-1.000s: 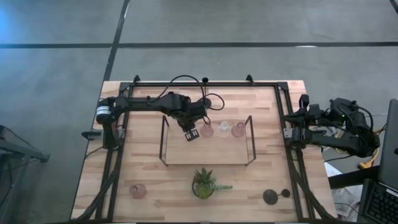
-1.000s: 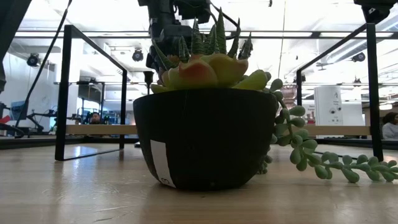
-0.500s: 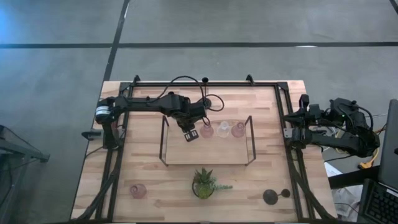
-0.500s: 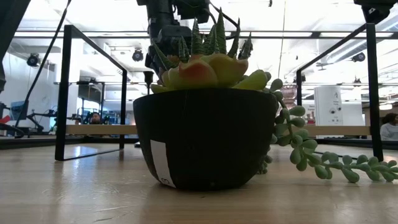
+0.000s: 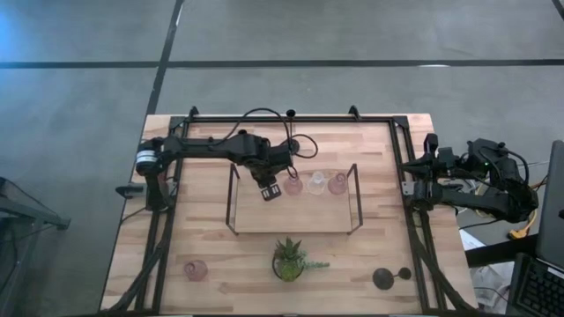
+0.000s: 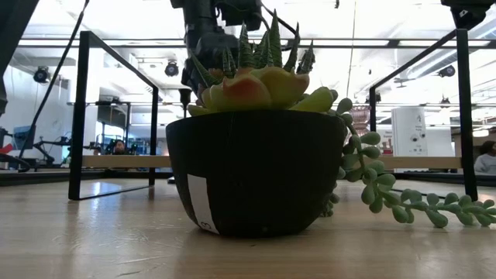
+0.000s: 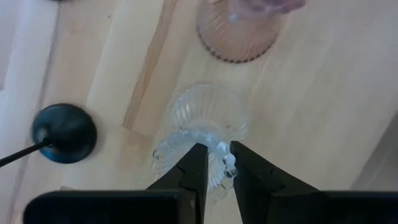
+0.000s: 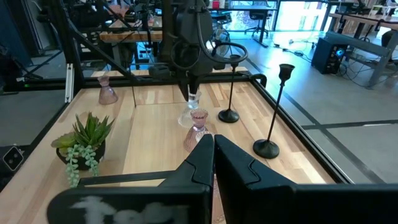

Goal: Pick & Place candle stick holders
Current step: Put the transparent candle holder on the shelf

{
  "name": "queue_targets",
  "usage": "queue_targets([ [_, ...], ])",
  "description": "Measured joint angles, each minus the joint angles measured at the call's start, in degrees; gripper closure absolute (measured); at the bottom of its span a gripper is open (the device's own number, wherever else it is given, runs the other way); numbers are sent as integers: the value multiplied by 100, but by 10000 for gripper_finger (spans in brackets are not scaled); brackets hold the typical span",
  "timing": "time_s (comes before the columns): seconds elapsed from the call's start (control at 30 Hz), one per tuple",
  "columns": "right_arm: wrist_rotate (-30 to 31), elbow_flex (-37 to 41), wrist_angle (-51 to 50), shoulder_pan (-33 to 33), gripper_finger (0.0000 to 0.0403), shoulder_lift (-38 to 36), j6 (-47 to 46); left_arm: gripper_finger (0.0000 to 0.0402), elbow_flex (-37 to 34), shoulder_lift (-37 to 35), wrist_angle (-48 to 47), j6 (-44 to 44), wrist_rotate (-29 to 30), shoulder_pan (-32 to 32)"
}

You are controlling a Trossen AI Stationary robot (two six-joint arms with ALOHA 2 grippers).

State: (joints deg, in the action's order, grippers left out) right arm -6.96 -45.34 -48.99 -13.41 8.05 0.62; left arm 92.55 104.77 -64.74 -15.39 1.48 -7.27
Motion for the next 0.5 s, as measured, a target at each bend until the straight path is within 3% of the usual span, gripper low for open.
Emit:
queue_targets([
  [0.5, 0, 0, 2, 1, 394, 0, 1, 324, -11, 13, 91, 1, 3, -4],
])
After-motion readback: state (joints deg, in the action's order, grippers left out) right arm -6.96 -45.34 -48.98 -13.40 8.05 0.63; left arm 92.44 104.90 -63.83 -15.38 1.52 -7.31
